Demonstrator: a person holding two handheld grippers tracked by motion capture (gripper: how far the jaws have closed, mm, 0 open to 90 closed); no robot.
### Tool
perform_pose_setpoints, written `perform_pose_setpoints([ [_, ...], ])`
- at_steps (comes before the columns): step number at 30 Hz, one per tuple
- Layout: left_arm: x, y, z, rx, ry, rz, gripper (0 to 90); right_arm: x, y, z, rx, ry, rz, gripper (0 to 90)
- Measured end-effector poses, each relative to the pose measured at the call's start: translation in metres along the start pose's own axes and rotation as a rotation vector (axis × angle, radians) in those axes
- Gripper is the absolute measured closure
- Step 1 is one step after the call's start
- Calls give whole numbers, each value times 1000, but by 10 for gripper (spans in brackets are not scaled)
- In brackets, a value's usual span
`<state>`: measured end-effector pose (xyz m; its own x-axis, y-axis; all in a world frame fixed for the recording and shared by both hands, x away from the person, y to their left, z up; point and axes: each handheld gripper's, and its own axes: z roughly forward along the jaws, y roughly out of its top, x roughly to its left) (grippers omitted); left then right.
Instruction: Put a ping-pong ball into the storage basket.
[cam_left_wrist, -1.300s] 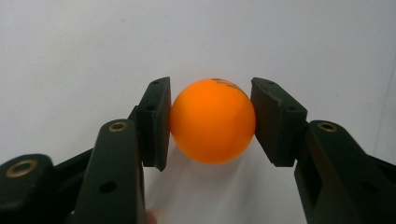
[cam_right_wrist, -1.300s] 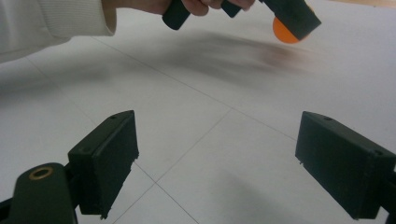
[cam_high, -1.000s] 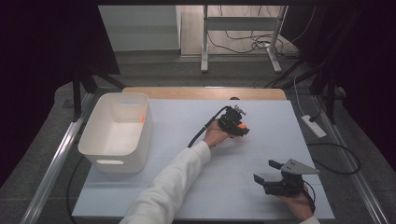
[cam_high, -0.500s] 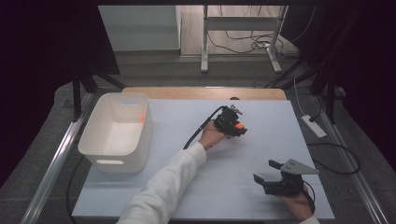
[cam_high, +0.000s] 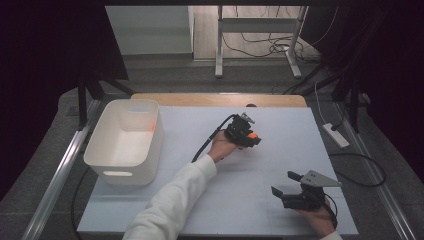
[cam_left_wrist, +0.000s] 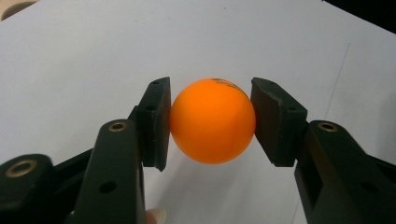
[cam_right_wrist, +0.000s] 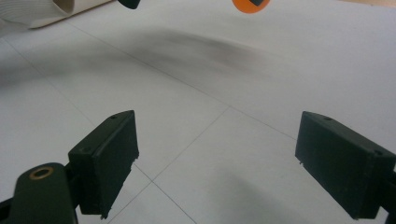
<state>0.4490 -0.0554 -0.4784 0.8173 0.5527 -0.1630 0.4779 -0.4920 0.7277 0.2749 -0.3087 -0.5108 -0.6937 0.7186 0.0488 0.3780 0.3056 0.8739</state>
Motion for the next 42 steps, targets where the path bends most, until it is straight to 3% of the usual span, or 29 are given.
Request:
perform_pose_setpoints([
  [23, 0, -20, -40, -81, -7, -15, 508, 0, 0, 1, 6, -6, -5, 132],
  [42, -3, -29, -71, -108, 3, -4, 507, 0, 0, 2, 6, -12, -5, 132],
])
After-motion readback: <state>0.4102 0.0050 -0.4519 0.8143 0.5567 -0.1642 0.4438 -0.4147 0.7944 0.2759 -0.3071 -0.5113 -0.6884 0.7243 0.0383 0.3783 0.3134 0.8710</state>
